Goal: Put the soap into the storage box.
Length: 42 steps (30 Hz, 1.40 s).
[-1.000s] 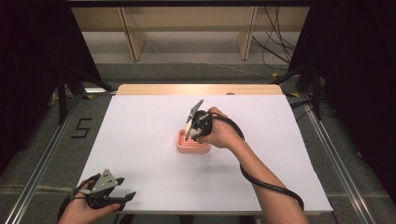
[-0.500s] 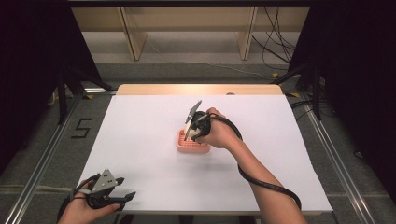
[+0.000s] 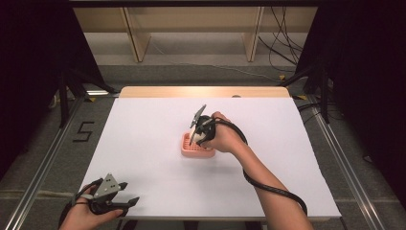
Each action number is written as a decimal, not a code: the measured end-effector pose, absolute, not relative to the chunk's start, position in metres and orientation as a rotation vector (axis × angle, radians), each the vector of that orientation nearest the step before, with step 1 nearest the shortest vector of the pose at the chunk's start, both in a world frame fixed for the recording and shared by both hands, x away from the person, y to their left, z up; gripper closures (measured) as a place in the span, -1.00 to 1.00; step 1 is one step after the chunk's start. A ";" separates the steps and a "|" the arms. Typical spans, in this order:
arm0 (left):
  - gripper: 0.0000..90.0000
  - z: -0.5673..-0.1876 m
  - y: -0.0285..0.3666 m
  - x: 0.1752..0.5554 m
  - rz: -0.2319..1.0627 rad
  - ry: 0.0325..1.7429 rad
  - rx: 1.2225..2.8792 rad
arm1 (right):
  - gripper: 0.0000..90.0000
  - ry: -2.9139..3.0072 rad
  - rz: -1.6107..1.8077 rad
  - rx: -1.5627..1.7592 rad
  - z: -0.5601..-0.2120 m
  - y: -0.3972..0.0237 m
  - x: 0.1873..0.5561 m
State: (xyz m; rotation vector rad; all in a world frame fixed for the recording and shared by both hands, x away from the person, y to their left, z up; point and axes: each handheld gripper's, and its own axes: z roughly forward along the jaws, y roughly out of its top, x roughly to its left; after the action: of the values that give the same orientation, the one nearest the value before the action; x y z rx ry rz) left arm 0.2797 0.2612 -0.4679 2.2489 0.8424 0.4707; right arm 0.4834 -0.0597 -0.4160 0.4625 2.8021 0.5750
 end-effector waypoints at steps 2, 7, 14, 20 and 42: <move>-0.26 -0.468 0.261 0.280 0.470 0.843 2.248 | 0.12 2.803 0.568 0.464 -0.418 -0.059 0.484; -0.26 -0.468 0.261 0.280 0.469 0.843 2.248 | 0.12 2.810 0.551 0.470 -0.422 -0.059 0.486; -0.26 -0.468 0.261 0.280 0.470 0.842 2.249 | 0.12 2.827 0.550 0.467 -0.423 -0.058 0.485; -0.26 -0.468 0.261 0.280 0.468 0.843 2.248 | 0.12 2.828 0.552 0.453 -0.427 -0.056 0.485; -0.26 -0.468 0.261 0.280 0.465 0.842 2.246 | 0.07 2.801 0.583 0.458 -0.428 -0.055 0.485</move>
State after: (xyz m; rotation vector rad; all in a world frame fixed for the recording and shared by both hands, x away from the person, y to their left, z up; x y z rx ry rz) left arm 0.2797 0.2610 -0.4683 2.2459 0.8423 0.4645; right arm 0.4854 -0.0549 -0.4278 0.4575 2.8009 0.5832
